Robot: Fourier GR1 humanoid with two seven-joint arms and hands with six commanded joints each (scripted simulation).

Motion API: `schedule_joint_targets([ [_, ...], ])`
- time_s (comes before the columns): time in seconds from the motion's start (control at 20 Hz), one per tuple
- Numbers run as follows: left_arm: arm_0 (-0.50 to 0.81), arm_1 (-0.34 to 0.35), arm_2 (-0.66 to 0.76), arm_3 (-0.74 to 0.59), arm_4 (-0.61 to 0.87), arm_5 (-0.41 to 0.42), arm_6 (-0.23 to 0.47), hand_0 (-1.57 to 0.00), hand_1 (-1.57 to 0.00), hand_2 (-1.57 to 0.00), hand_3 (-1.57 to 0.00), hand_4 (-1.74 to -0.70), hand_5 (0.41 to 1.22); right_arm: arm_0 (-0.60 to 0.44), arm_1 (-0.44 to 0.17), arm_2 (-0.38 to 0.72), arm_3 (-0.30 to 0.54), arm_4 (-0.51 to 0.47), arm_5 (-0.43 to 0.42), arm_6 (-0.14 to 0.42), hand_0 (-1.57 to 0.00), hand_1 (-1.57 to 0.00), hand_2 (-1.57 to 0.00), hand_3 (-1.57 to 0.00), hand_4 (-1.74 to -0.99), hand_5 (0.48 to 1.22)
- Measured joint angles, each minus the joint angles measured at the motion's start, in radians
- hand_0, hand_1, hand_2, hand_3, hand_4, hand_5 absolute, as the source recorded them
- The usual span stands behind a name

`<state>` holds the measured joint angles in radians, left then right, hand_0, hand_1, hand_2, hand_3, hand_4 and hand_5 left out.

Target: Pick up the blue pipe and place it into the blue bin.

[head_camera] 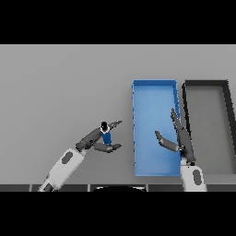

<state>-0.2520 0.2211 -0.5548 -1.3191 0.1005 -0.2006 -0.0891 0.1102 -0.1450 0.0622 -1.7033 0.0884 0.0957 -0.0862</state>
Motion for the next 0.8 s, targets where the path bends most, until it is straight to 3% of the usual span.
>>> schedule_joint_targets([
  [0.05,-0.003,-0.015,0.012,0.011,0.022,-0.004,-0.008,-0.19,-0.35,-0.48,-0.52,-1.25,0.730,0.001,0.010,0.009,0.006,0.008,-0.001,-0.007,0.00,0.00,0.00,0.00,-1.260,0.600],
  [0.15,0.016,-0.039,0.028,0.010,0.057,0.008,-0.008,-0.67,-0.79,-0.87,-0.88,-1.42,0.906,0.007,0.008,0.010,0.014,0.016,-0.002,-0.025,0.00,0.00,0.00,0.00,-1.259,0.605],
  [0.3,0.012,-0.069,0.029,0.022,0.048,0.028,-0.015,-1.11,-1.17,-1.21,-1.16,-1.57,1.060,-0.005,0.005,0.003,0.014,0.008,-0.003,-0.023,0.00,0.00,0.00,0.00,-1.259,0.614],
  [0.5,0.031,-0.068,-0.008,-0.002,-0.007,0.077,-0.060,-1.38,-1.41,-1.42,-1.34,-1.67,1.155,-0.006,0.001,0.008,0.008,0.014,0.001,-0.017,0.00,0.00,0.00,0.00,-1.252,0.619],
  [0.65,0.037,-0.070,-0.016,-0.054,0.000,0.084,-0.104,-1.47,-1.49,-1.50,-1.40,-1.70,1.187,-0.016,-0.007,-0.001,0.004,0.008,-0.002,-0.001,0.00,0.00,0.00,0.00,-1.244,0.623],
  [0.8,0.011,-0.080,-0.018,-0.104,0.013,0.084,-0.099,-1.52,-1.53,-1.53,-1.43,-1.71,1.204,-0.002,-0.007,0.005,0.010,0.013,0.005,-0.013,0.00,0.00,0.00,0.00,-1.239,0.629],
])
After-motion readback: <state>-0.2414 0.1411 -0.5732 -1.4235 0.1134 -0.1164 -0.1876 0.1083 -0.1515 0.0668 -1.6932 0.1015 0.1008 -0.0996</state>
